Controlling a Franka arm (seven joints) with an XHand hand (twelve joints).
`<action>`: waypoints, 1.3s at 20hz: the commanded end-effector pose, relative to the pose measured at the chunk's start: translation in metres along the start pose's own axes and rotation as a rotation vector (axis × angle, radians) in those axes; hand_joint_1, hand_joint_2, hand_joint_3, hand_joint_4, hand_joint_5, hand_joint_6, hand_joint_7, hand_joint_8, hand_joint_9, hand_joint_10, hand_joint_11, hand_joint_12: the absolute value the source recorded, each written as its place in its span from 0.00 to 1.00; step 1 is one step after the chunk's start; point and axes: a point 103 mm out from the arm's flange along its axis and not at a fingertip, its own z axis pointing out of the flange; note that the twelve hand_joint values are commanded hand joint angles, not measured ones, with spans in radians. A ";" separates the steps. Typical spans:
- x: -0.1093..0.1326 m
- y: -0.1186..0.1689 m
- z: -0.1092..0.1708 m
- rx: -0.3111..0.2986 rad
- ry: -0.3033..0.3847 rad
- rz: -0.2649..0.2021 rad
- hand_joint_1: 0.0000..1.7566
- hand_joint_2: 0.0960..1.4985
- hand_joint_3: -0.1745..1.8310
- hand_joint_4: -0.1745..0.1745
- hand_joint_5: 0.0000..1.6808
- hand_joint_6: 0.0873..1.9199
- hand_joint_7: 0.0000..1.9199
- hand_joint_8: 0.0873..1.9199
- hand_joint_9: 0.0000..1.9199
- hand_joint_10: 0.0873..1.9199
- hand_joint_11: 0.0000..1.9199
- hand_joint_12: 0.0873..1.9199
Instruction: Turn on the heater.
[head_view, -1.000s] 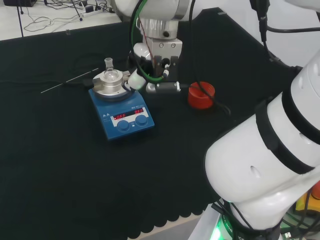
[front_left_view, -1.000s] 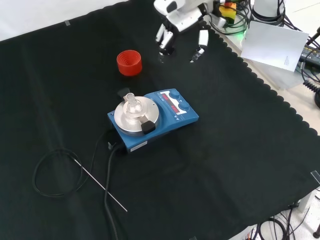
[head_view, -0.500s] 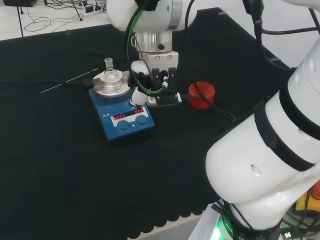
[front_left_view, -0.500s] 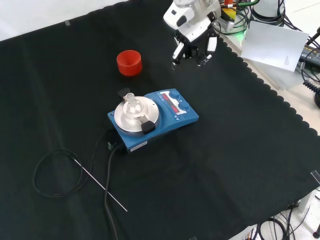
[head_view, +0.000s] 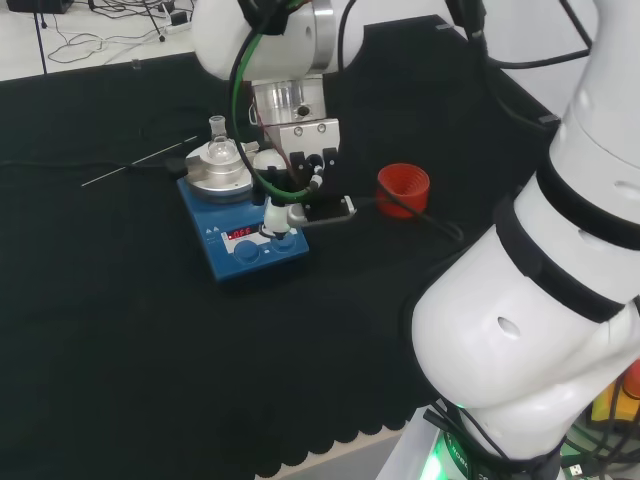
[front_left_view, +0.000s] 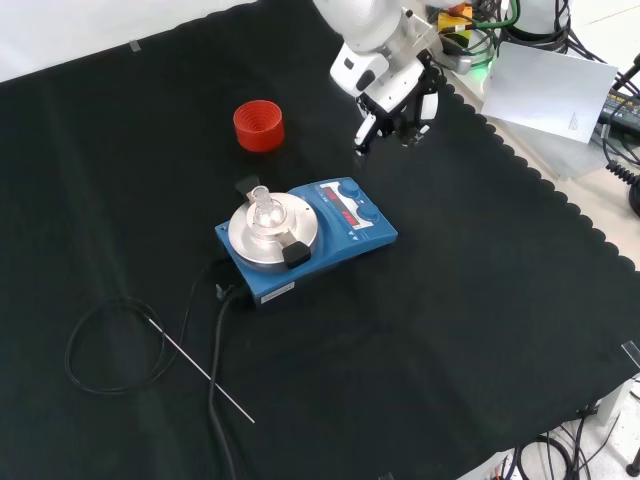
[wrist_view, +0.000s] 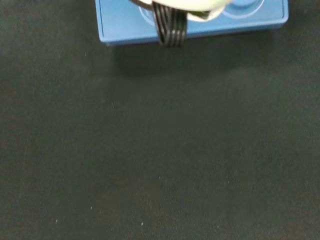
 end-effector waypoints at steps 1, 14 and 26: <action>0.005 0.005 0.009 0.101 -0.027 -0.008 0.79 0.49 0.49 0.35 0.17 0.34 0.74 0.80 0.80 0.73 0.66 0.69; 0.020 0.017 0.023 0.198 -0.060 -0.028 0.80 0.46 0.54 0.40 0.13 0.27 0.75 0.82 0.80 0.76 0.67 0.71; 0.010 0.031 0.027 0.211 -0.060 -0.015 0.80 0.45 0.56 0.44 0.16 0.13 0.75 0.83 0.81 0.77 0.67 0.71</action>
